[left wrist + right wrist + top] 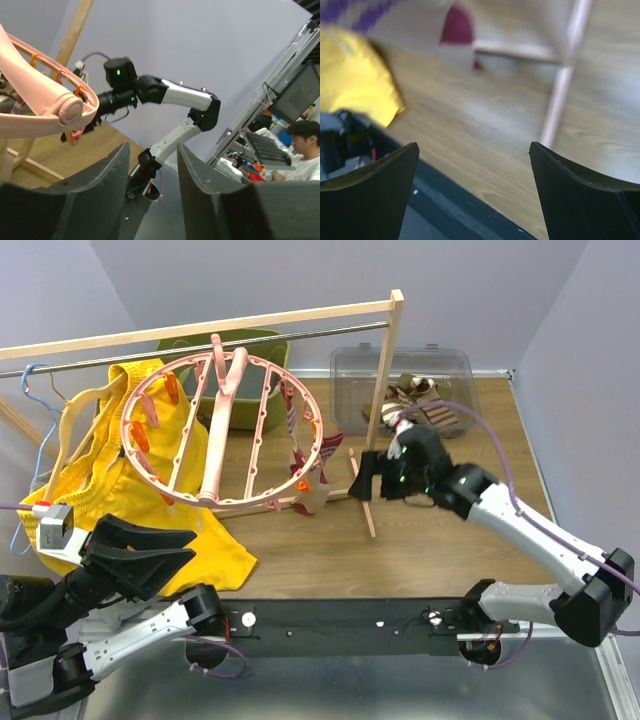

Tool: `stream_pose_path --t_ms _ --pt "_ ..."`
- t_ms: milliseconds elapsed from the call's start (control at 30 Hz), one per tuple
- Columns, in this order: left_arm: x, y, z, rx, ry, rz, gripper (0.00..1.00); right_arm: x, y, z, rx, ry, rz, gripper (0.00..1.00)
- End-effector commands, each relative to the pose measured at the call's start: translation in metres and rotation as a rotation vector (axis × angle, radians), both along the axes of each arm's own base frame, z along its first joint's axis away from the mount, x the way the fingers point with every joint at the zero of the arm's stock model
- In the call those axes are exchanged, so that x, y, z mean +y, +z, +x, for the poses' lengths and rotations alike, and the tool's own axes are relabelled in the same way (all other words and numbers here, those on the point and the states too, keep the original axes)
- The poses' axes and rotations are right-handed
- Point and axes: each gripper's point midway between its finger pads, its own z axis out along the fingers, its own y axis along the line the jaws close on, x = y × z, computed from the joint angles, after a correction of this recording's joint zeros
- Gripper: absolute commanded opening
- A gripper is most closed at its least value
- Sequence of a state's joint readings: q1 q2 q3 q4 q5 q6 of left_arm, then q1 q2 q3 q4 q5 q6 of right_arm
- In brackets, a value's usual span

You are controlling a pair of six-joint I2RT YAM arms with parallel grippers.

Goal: Remove the socks clipped to the hanger

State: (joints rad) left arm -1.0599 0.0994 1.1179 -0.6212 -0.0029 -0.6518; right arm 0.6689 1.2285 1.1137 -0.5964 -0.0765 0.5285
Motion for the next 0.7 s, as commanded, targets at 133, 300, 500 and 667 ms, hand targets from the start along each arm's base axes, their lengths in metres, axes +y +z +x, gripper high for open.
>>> stream_pose_path --t_ms 133,300,500,667 --pt "0.011 0.014 -0.005 -0.039 -0.004 -0.11 0.44 0.088 0.009 -0.036 -0.239 0.027 0.222 0.99" --pt "0.015 0.021 -0.01 -0.042 -0.021 -0.147 0.44 0.103 -0.026 -0.026 -0.274 -0.018 0.19 1.0" --pt "0.01 0.026 -0.028 -0.083 -0.118 -0.146 0.48 0.112 -0.053 -0.012 -0.278 -0.055 0.142 1.0" --pt "-0.008 0.018 -0.029 -0.081 -0.169 -0.094 0.51 0.123 -0.087 -0.01 -0.238 -0.041 0.11 1.0"
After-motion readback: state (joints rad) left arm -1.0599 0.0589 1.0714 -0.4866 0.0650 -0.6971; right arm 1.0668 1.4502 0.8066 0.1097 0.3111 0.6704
